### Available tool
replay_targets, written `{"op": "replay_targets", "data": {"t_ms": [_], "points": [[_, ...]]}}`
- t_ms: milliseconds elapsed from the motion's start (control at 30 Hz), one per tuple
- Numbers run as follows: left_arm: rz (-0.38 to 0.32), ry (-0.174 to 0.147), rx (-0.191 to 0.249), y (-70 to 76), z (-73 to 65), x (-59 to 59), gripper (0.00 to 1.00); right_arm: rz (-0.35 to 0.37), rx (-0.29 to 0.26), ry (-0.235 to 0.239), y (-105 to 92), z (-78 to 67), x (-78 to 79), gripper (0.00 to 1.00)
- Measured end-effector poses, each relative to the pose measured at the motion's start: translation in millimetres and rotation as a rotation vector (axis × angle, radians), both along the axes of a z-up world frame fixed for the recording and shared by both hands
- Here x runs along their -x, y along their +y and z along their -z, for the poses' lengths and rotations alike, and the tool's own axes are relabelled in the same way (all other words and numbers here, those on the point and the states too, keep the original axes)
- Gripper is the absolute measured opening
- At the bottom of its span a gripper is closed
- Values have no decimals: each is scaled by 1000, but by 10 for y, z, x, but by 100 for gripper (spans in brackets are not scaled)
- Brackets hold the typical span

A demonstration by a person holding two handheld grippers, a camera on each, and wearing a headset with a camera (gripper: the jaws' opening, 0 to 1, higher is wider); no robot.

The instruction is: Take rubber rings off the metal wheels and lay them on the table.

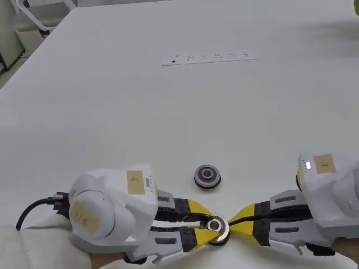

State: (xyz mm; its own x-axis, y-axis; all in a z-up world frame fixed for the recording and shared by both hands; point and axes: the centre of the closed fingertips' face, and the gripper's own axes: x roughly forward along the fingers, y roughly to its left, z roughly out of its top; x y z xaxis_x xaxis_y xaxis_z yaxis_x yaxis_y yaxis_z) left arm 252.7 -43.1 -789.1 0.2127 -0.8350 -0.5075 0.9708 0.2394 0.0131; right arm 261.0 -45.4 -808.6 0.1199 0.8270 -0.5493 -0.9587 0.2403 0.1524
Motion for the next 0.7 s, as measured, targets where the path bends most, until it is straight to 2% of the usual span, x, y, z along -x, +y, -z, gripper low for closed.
{"op": "replay_targets", "data": {"t_ms": [700], "points": [[3, -8, -1, 1, -1, 1, 13, -11, 41, -55, -4, -19, 13, 0]]}}
